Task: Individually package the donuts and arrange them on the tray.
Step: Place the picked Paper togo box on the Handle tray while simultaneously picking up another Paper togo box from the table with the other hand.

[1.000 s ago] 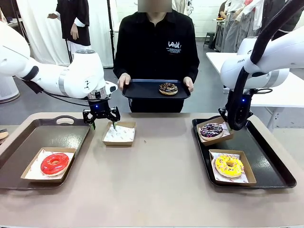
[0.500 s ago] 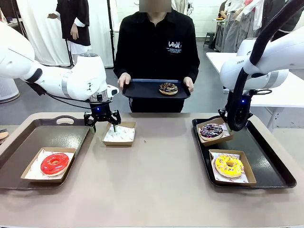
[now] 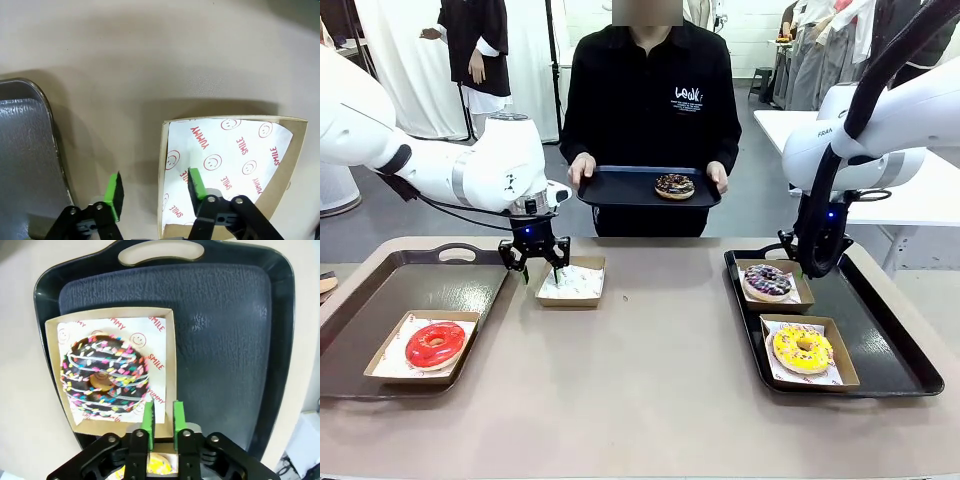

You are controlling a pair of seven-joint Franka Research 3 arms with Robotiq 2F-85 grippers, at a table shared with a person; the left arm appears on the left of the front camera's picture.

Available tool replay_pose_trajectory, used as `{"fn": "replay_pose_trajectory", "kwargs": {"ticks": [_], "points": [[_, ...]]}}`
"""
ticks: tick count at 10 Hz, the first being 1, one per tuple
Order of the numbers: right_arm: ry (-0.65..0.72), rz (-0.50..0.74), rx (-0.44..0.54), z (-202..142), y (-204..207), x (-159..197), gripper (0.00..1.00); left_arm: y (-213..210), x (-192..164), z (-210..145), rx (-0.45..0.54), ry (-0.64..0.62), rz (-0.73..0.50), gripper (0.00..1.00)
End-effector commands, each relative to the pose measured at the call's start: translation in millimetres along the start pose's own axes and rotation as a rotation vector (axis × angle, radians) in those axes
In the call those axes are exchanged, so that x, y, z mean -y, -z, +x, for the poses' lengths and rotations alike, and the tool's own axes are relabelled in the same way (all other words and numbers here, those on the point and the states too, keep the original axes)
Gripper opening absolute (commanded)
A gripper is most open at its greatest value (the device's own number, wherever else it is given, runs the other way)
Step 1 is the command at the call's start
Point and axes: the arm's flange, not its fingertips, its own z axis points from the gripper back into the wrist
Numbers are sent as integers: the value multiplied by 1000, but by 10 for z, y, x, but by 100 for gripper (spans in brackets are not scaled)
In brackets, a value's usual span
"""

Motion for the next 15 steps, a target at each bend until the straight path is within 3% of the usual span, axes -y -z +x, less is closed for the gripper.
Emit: {"fn": "replay_pose_trajectory", "kwargs": {"ticks": [1,2,3,4,5,11,13,15], "points": [[-3,0,6,-9,43,-18,100,-29,36,57,-13,4,-2,0],[-2,-1,5,-7,46,-18,100,-43,34,56,-12,3,-6,0],[-3,0,3,-5,50,-19,84,-47,36,55,-11,0,-8,9],[-4,1,2,-6,55,-20,94,-44,35,53,-15,0,-8,1],[-3,2,1,-5,57,-20,100,-45,35,54,-17,0,-9,0],[-1,36,16,-102,-99,48,100,-164,21,-22,-28,-3,-24,0],[-28,224,-69,-292,-416,266,100,-384,63,-134,-56,44,-37,0],[-29,406,-72,-509,-760,691,100,-672,140,-186,-55,55,-19,0]]}}
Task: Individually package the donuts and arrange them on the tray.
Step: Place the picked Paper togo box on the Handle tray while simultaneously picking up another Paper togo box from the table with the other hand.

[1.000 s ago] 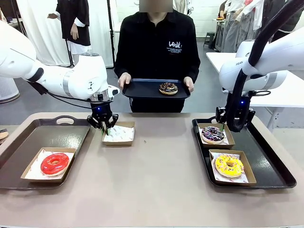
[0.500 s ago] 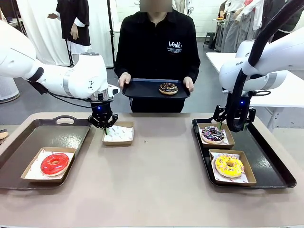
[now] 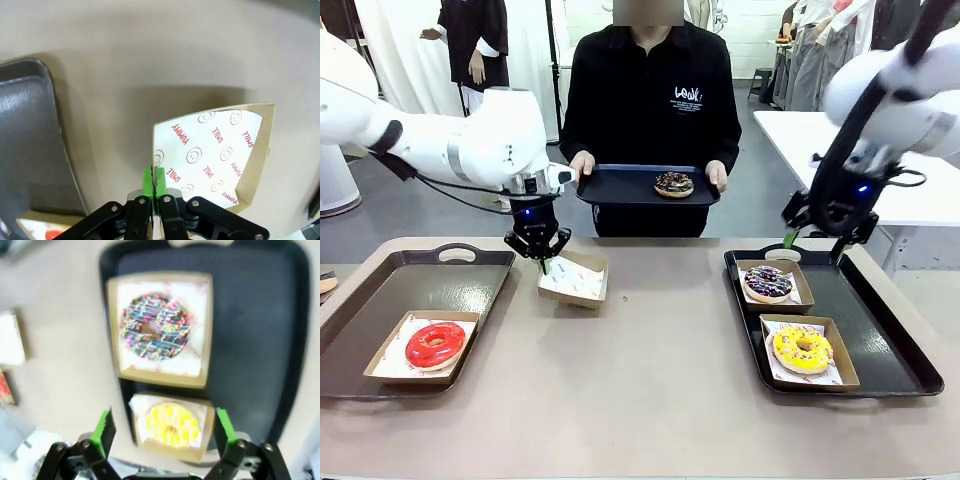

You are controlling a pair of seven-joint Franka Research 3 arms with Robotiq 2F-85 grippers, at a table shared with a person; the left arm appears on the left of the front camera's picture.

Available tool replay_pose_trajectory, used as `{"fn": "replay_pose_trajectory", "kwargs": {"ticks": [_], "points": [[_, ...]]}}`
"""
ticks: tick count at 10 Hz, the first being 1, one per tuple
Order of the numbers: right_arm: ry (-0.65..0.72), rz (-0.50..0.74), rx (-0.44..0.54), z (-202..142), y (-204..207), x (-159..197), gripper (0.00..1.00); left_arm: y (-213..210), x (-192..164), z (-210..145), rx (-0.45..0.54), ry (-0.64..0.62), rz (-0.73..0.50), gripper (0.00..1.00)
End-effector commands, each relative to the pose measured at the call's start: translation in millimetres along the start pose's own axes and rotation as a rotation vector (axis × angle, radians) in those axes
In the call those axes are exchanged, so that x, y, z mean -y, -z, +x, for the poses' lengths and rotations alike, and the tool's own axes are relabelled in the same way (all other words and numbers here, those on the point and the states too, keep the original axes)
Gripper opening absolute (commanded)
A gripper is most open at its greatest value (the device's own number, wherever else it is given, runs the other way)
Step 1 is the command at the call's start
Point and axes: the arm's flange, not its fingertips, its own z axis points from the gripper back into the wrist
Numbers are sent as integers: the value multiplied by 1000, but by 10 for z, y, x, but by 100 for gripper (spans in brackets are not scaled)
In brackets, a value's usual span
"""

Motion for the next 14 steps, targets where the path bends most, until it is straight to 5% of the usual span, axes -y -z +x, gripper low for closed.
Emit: {"fn": "replay_pose_trajectory", "kwargs": {"ticks": [1,5,12,14], "points": [[47,202,-6,-287,-437,565,100,-311,75,-54,5,10,4,0],[180,568,19,-477,-884,1834,100,-1017,407,-85,95,-3,-26,0],[30,781,456,-824,-676,3059,100,-1519,841,315,90,-115,-32,0],[66,800,455,-934,-622,3191,100,-1493,844,390,84,-138,-31,0]]}}
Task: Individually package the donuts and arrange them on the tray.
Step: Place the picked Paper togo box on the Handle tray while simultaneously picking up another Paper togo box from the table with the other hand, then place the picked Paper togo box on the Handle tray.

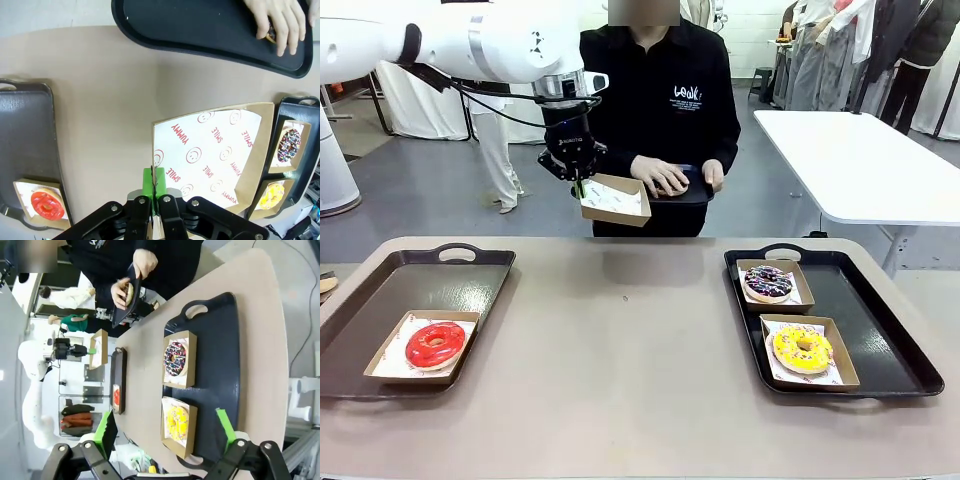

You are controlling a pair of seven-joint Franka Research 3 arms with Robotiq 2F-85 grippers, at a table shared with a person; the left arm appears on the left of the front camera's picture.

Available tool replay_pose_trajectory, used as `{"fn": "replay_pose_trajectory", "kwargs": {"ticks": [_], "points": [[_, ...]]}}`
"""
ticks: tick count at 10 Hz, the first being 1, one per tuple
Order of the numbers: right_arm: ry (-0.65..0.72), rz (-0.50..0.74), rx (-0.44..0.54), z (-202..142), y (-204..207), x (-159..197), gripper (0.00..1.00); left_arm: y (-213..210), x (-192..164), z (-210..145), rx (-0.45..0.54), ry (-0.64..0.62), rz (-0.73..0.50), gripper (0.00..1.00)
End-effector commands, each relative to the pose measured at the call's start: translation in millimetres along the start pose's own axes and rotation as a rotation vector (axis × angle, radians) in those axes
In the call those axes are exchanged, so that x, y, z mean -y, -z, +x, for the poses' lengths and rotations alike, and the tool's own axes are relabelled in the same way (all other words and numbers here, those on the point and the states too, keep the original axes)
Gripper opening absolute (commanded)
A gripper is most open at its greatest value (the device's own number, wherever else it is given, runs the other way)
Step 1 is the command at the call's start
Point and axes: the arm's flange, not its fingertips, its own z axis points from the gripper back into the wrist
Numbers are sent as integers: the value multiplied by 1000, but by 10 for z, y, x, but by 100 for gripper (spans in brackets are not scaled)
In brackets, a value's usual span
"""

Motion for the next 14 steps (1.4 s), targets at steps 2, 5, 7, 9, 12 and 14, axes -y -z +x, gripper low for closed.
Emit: {"fn": "replay_pose_trajectory", "kwargs": {"ticks": [2,5,7,9,12,14], "points": [[26,33,-2,-157,-4,140,100,0,0,0,0,0,0,0],[29,6,-25,-352,-82,143,100,0,0,0,0,0,0,0],[50,4,-18,-228,-41,172,100,0,0,0,0,0,0,0],[50,4,-18,-228,-41,172,100,0,0,0,0,0,0,0],[50,4,-18,-228,-41,172,100,0,0,0,0,0,0,0],[50,4,-18,-228,-41,172,100,0,0,0,0,0,0,0]]}}
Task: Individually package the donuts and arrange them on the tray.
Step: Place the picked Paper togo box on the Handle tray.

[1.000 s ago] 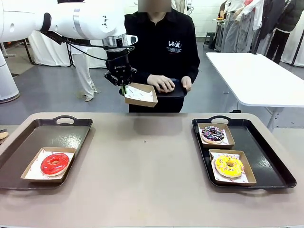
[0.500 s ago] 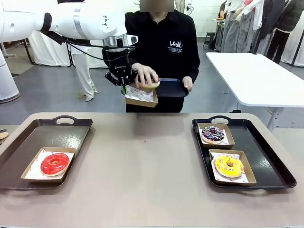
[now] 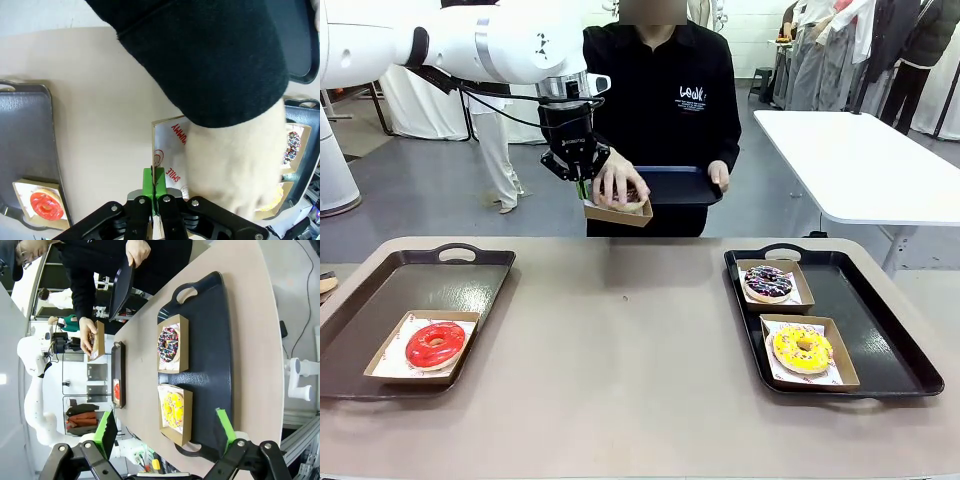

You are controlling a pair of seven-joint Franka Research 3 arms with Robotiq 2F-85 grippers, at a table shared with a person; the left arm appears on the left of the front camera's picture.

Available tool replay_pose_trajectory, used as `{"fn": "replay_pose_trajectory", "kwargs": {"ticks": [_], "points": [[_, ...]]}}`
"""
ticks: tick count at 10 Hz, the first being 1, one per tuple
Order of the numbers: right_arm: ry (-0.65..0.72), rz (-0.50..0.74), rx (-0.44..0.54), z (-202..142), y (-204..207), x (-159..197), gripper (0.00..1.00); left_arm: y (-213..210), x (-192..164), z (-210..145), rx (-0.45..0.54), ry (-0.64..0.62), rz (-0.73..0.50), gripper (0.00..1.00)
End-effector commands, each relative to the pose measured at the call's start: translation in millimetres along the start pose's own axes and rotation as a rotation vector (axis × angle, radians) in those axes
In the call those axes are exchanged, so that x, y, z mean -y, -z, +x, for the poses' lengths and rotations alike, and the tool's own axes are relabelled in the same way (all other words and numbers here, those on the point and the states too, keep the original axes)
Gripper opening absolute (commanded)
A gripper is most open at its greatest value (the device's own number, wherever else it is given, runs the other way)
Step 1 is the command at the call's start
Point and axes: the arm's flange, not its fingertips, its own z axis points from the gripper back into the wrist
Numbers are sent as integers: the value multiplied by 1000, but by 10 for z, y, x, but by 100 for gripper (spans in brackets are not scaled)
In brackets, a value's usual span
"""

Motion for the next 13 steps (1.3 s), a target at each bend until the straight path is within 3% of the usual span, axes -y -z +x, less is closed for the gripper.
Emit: {"fn": "replay_pose_trajectory", "kwargs": {"ticks": [1,12,13], "points": [[2,5,6,24,9,-1,100,-21,-24,-33,4,4,-2,0],[2,5,6,24,9,-1,100,1,3,-2,0,0,1,1],[2,5,6,24,9,-1,100,-92,-106,-148,20,-1,-23,1]]}}
